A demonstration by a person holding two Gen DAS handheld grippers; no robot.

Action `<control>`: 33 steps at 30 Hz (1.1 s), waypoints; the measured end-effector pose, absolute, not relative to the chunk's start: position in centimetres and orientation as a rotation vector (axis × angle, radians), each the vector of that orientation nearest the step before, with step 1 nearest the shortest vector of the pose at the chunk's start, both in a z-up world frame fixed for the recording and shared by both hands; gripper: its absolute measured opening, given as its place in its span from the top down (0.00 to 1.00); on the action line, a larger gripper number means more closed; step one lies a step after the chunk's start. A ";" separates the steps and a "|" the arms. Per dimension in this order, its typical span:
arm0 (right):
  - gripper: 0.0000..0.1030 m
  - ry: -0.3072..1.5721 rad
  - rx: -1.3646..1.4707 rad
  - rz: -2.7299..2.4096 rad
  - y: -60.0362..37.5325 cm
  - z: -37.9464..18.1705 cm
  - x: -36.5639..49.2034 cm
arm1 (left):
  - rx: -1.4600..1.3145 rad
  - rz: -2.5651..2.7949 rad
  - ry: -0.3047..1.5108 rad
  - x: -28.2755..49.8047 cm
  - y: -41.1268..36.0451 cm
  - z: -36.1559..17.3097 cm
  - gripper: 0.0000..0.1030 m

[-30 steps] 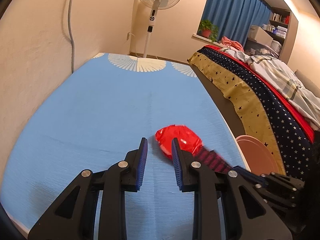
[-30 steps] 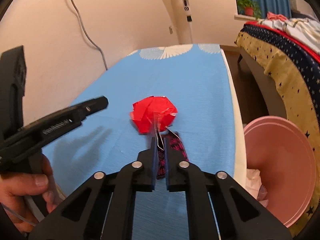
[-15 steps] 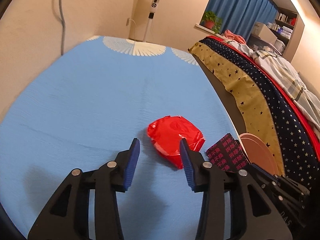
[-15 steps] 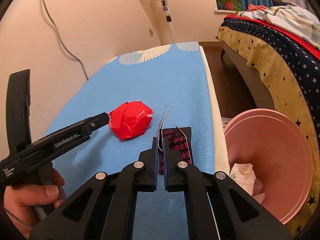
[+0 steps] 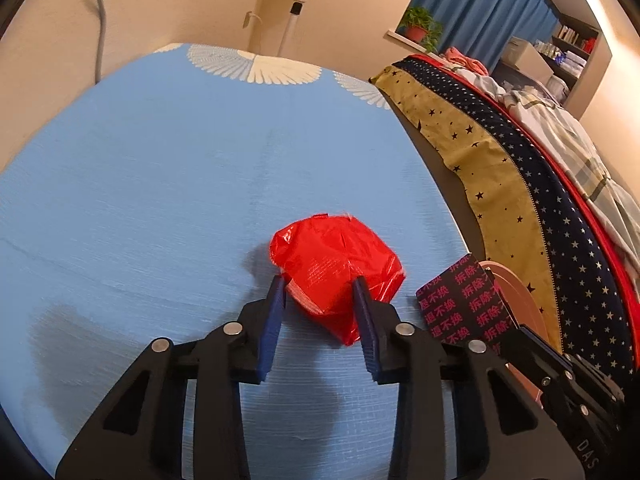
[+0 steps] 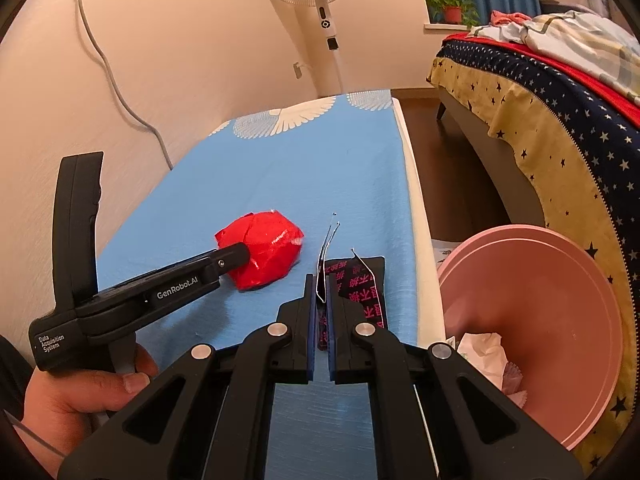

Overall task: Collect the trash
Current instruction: 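Grasp the red-black packet with the right tool while the left tool grasps the red plastic bag, then lift and carry the red bag and packet over the pink bin with both tools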

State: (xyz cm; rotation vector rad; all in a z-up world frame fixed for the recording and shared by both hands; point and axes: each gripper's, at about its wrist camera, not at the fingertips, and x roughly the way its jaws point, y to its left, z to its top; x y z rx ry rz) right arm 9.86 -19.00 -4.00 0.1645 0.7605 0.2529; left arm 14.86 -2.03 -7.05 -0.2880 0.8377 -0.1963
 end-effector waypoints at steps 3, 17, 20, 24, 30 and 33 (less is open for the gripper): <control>0.96 0.748 0.153 0.247 -18.9 -3.6 9.6 | -0.261 -0.191 0.821 14.6 -2.2 -6.5 0.69; 0.96 0.646 0.139 0.171 -20.4 -0.3 7.1 | -0.144 -0.171 0.722 11.5 -2.3 -3.1 0.70; 0.96 0.629 0.136 0.157 -20.9 0.5 6.6 | -0.133 -0.177 0.703 10.8 -2.5 -2.4 0.70; 0.96 0.609 0.136 0.140 -21.5 1.4 6.0 | -0.130 -0.190 0.684 10.0 -2.8 -1.6 0.70; 0.96 0.579 0.134 0.108 -22.8 2.7 5.0 | -0.123 -0.225 0.663 9.2 -4.1 -0.7 0.70; 0.96 0.566 0.138 0.085 -23.8 3.4 4.5 | -0.113 -0.245 0.654 9.0 -5.0 -0.4 0.70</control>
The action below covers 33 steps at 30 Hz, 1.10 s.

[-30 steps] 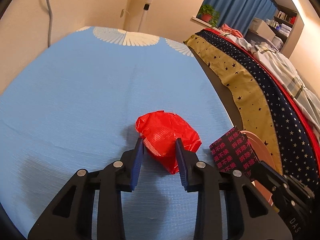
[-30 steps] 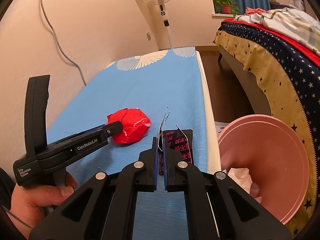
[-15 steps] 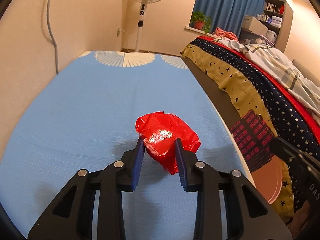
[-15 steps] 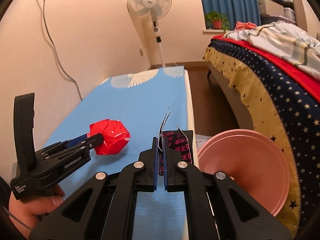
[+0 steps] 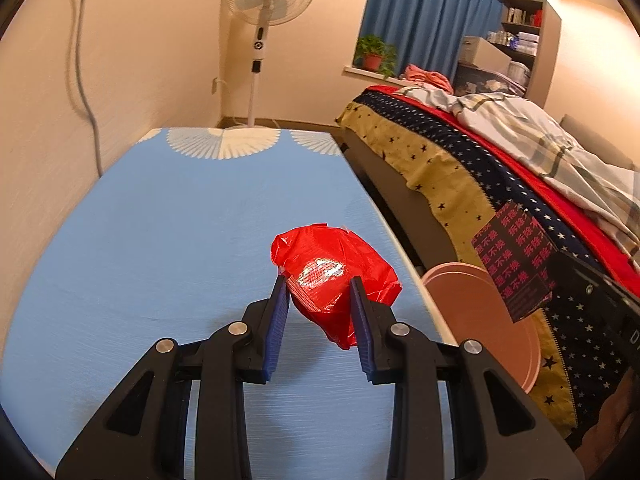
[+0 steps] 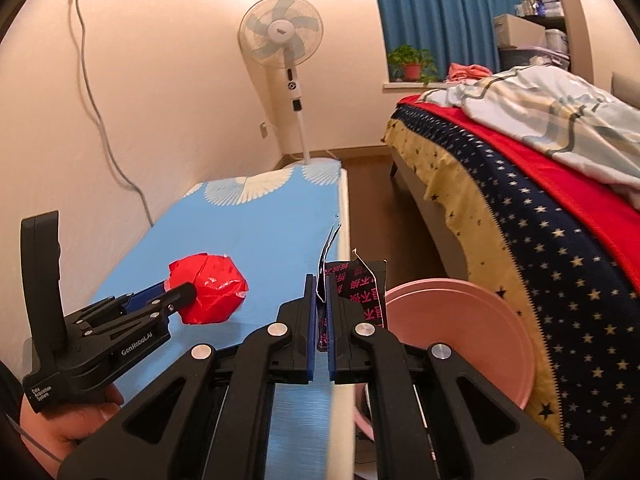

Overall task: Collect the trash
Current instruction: 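Lift and carry the red bag and packet over the pink bin with both tools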

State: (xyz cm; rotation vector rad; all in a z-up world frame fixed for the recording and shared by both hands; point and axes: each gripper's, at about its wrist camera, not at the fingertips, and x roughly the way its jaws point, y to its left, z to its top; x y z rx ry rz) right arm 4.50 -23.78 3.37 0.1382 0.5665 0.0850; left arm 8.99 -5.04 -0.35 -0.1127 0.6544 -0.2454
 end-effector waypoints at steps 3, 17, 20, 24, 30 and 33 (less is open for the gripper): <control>0.96 0.556 0.146 0.053 -25.0 3.9 4.1 | -0.111 -0.268 0.650 8.8 -5.9 -0.2 0.70; 0.96 0.549 0.207 -0.088 -30.7 4.7 3.1 | -0.085 -0.386 0.631 8.6 -11.1 0.4 0.70; 0.96 0.554 0.210 -0.111 -31.4 4.7 3.2 | -0.075 -0.414 0.635 8.7 -12.4 0.2 0.70; 0.96 0.563 0.215 -0.129 -32.1 4.6 3.4 | -0.054 -0.446 0.642 8.9 -14.2 -0.2 0.70; 0.96 0.591 0.227 -0.156 -33.2 4.0 4.1 | -0.018 -0.486 0.668 9.5 -16.8 -1.5 0.70; 0.96 0.607 0.233 -0.166 -33.7 3.5 4.6 | -0.002 -0.499 0.687 9.9 -17.8 -2.1 0.70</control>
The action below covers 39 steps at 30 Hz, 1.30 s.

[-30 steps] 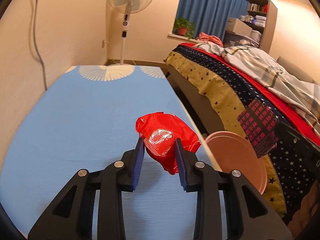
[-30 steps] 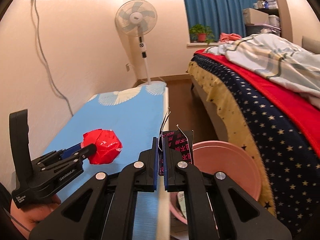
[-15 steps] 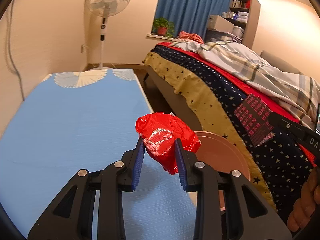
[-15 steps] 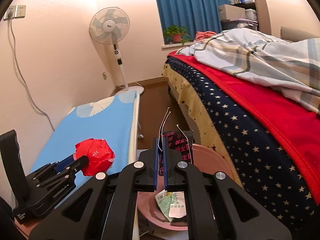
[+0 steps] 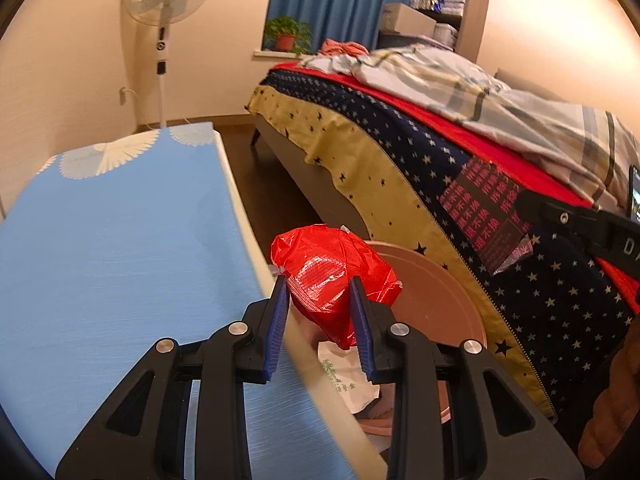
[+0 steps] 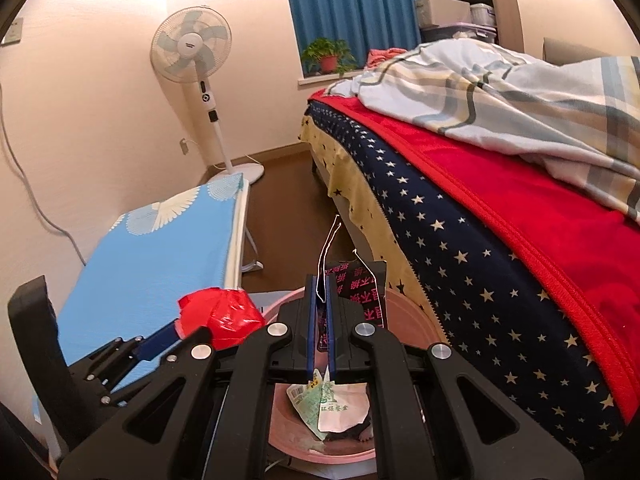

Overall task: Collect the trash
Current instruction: 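Lift and carry the red bag and packet over the pink bin with both tools, then open both tools to drop the red bag and packet into the bin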

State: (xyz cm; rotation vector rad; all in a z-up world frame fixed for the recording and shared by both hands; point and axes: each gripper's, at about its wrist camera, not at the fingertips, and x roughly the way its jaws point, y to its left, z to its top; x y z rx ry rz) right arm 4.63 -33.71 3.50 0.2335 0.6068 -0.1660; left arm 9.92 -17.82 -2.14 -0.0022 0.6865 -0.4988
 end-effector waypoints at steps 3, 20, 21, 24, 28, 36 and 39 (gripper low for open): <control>0.96 0.622 0.240 -0.176 -34.1 3.0 5.0 | 0.007 -0.508 0.711 10.4 -18.8 -3.1 0.70; 0.90 0.664 0.278 -0.217 -35.4 1.6 6.5 | 0.050 -0.538 0.789 11.4 -20.9 -5.6 0.64; 0.90 0.662 0.282 -0.218 -35.4 1.6 6.5 | 0.049 -0.535 0.787 11.4 -20.7 -5.6 0.64; 0.90 0.653 0.291 -0.218 -35.6 1.9 6.2 | 0.042 -0.526 0.771 11.1 -19.8 -5.0 0.64; 0.86 0.634 0.289 -0.202 -35.2 2.7 5.4 | 0.031 -0.512 0.741 10.4 -18.5 -3.9 0.64; 0.28 0.526 0.231 -0.156 -33.3 6.9 1.4 | -0.008 -0.458 0.653 7.4 -15.0 0.0 0.36; 0.12 0.496 0.224 -0.144 -32.9 7.8 -0.7 | -0.011 -0.418 0.609 6.0 -13.4 1.6 0.27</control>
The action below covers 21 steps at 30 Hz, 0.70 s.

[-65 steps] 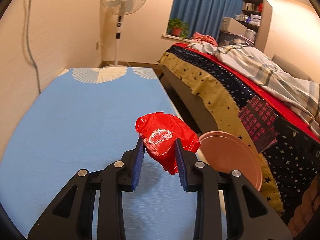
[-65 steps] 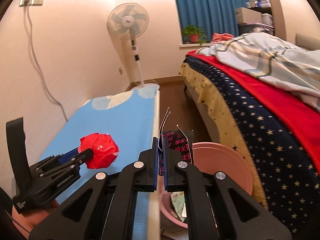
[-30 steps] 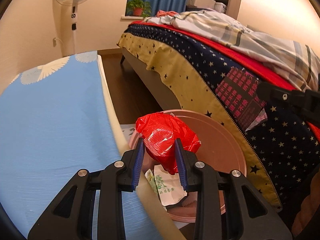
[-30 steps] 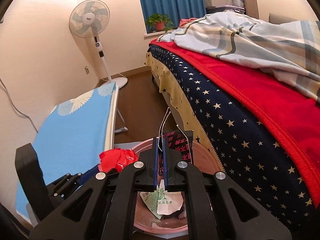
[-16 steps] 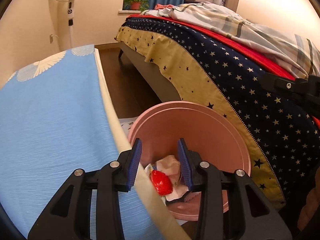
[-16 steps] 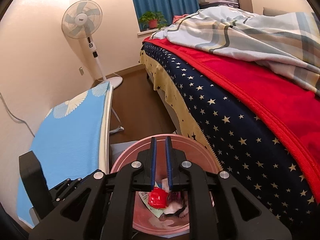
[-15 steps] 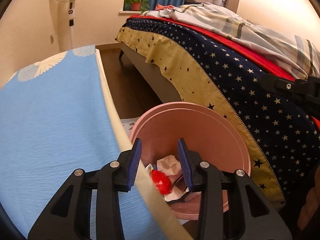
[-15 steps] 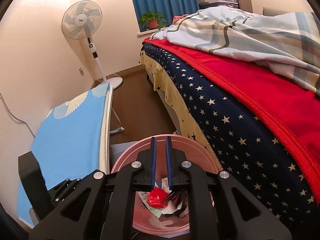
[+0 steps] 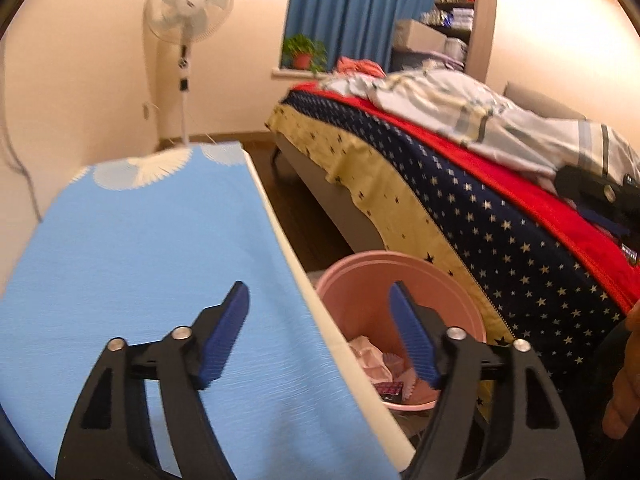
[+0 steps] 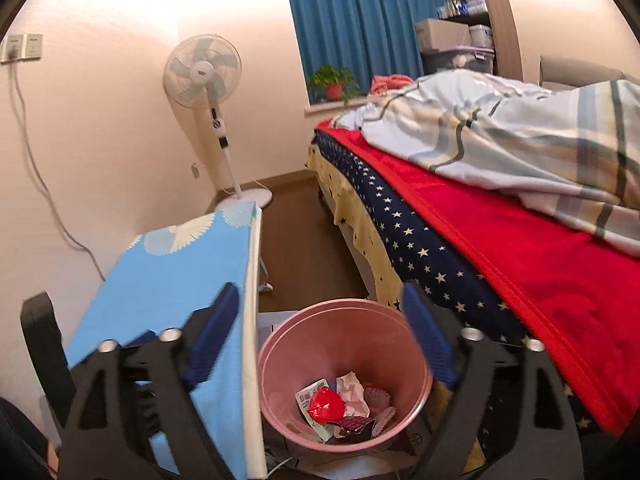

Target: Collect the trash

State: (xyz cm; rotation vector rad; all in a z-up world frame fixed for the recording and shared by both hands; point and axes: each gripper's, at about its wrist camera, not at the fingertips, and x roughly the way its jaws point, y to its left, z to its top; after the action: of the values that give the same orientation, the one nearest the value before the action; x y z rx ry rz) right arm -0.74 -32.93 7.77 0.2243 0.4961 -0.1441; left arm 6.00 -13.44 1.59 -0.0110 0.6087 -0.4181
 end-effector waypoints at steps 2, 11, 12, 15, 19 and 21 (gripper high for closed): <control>0.07 0.484 0.213 -0.137 -32.4 8.0 -2.3 | -0.021 -0.383 0.586 5.1 -12.1 2.6 0.20; 0.05 0.499 0.138 -0.142 -28.9 6.2 -6.9 | -0.051 -0.192 0.542 0.7 -6.3 4.5 0.13; 0.05 0.504 0.127 -0.143 -28.5 6.0 -7.1 | -0.052 -0.175 0.543 0.1 -6.0 4.4 0.12; 0.05 0.524 0.116 -0.127 -27.4 5.2 -7.7 | -0.047 -0.145 0.552 -1.5 -5.4 4.1 0.10; 0.05 0.555 0.107 -0.118 -26.0 4.1 -8.1 | -0.035 -0.125 0.572 -3.9 -4.8 3.3 0.10; 0.05 0.561 0.095 -0.112 -25.2 3.7 -8.2 | -0.032 -0.124 0.587 -5.0 -4.6 2.9 0.09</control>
State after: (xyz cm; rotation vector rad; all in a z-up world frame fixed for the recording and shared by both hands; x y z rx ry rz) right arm -8.24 -25.23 3.68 0.0948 0.5612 -0.1120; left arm -5.04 -4.61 2.86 -0.0316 0.5871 -0.1237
